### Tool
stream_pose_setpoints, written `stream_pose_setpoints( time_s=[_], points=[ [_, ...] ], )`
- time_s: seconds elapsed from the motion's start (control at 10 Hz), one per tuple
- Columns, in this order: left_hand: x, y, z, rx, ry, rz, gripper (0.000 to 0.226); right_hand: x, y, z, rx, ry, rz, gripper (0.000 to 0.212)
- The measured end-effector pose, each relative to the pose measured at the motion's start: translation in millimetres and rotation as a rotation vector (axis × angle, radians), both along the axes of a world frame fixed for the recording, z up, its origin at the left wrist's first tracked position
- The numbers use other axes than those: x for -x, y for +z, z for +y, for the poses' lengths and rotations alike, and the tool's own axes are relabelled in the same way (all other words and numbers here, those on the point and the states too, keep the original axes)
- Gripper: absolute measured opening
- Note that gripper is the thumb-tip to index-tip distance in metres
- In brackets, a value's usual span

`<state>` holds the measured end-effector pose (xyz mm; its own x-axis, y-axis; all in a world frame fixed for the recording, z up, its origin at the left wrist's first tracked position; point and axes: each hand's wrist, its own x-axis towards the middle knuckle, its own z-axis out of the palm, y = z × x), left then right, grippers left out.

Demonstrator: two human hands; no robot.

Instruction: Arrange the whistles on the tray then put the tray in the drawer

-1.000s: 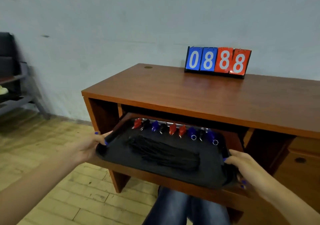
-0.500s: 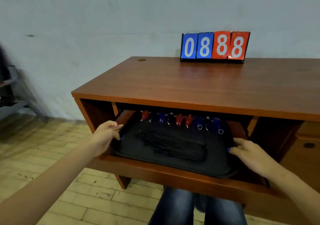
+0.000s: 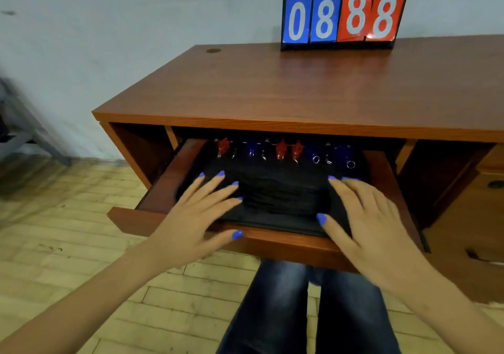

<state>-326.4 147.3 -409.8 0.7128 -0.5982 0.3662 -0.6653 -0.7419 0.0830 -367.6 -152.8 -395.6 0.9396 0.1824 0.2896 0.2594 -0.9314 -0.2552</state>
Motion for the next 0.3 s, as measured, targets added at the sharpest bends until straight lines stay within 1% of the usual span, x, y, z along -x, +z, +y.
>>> stream_pose_setpoints(
  time_s=[0.1,0.2,0.3],
  points=[
    [-7.9,-25.9,1.2,-0.269,-0.148,-0.294,0.056,6.4,-17.2,16.0,0.094,0.355,0.072,0.083],
    [-18.5,-32.0,-6.0,-0.225,-0.102,-0.462,0.058,-9.6,-20.8,10.3,0.012,0.320,-0.024,0.092],
    [-28.7,-30.2,-11.4,-0.207,-0.055,-0.516,0.062,-24.9,-23.7,8.9,0.008,0.282,-0.026,0.097]
  ],
)
